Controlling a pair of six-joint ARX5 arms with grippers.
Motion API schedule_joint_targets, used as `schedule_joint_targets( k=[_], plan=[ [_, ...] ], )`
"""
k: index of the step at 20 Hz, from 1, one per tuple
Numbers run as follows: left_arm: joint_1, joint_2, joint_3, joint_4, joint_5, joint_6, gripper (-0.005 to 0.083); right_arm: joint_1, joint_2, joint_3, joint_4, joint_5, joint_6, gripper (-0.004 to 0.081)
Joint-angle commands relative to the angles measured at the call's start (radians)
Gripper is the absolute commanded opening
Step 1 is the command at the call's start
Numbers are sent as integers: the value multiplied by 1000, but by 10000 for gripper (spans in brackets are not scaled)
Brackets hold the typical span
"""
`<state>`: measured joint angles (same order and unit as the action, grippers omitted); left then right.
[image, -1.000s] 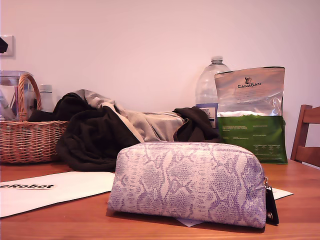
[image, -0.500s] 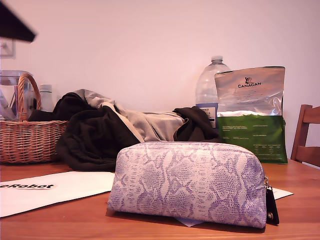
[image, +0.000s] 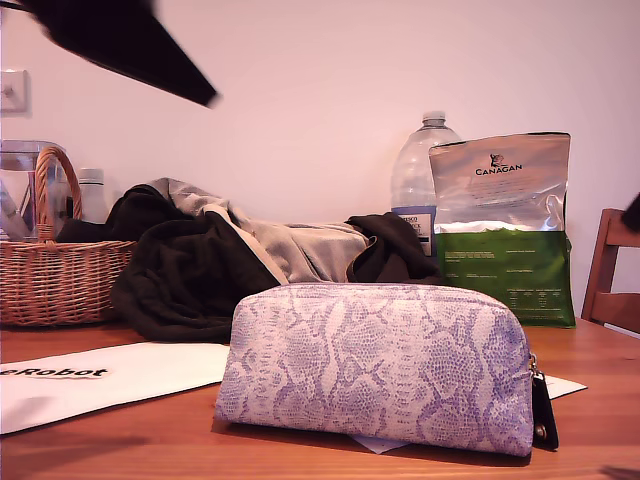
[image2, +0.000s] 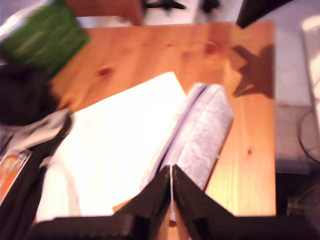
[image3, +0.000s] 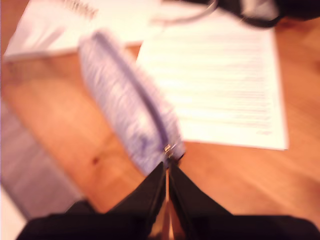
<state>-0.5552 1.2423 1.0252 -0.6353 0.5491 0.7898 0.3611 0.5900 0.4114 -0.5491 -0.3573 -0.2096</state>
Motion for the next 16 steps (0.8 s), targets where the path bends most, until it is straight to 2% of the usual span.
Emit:
schedule_joint_targets(
  k=[1, 3, 5, 8, 12, 16],
  plan=[
    [-22, 70, 33, -32, 4, 54, -8, 14, 30, 32, 3, 1, -8, -13],
    [-50, 147, 81, -63, 4, 83, 16, 18, 55, 40, 5, 4, -10, -13],
    [-82, 219, 130, -77, 3, 84, 86, 18, 67, 45, 6, 6, -30, -13],
    [-130, 317, 209, -71, -17, 82, 279, 18, 68, 45, 6, 9, -30, -13],
    [-194, 438, 302, -67, -132, 51, 456, 18, 68, 45, 5, 9, -30, -13],
    [-207, 519, 330, -83, -135, 21, 472, 18, 68, 45, 5, 8, -29, -13]
  ],
)
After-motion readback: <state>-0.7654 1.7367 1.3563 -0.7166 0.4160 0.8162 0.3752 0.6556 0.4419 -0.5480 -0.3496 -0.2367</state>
